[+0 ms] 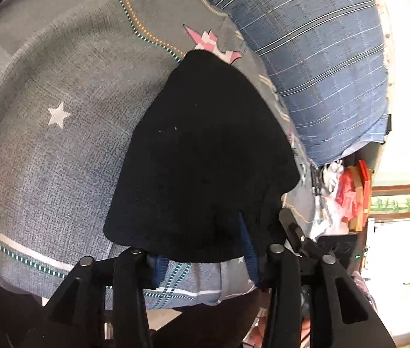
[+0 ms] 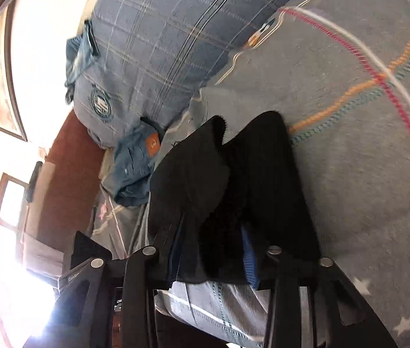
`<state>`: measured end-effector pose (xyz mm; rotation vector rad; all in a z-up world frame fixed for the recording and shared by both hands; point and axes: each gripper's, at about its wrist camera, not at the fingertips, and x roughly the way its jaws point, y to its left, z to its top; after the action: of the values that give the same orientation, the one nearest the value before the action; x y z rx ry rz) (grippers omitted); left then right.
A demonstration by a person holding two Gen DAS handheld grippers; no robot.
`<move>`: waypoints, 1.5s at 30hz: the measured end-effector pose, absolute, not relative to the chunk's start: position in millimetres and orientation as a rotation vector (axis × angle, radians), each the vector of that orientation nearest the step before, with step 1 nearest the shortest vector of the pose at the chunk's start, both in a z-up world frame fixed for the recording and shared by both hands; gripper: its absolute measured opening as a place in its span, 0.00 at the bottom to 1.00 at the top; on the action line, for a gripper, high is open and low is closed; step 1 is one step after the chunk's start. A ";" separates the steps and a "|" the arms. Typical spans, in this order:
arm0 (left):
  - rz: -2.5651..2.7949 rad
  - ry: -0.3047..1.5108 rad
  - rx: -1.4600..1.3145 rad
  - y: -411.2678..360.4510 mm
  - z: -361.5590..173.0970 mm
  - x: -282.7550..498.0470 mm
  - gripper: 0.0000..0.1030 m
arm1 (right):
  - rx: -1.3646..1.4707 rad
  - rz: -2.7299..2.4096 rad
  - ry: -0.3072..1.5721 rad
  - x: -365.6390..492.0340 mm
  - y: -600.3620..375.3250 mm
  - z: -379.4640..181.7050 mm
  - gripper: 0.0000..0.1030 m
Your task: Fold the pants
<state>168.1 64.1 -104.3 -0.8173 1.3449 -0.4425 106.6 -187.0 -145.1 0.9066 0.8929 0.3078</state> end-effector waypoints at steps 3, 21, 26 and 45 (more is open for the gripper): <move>-0.471 1.276 -0.844 72.5 -87.9 164.2 0.23 | 0.796 0.337 0.808 108.5 -178.1 -116.2 0.12; -0.772 1.285 -0.820 83.9 -74.3 133.3 0.35 | 0.856 0.293 0.868 99.2 -203.3 -138.0 0.25; -0.644 1.120 -0.685 110.5 -41.8 155.7 0.71 | 0.867 0.294 0.871 105.7 -200.2 -138.6 0.26; -0.508 1.180 -0.661 105.5 -36.9 184.1 0.12 | 0.719 0.326 0.768 100.5 -190.1 -95.4 0.11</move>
<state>184.1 105.5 -36.9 -0.6609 1.1802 -0.5084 100.5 -190.1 -95.4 0.7190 0.7676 0.3263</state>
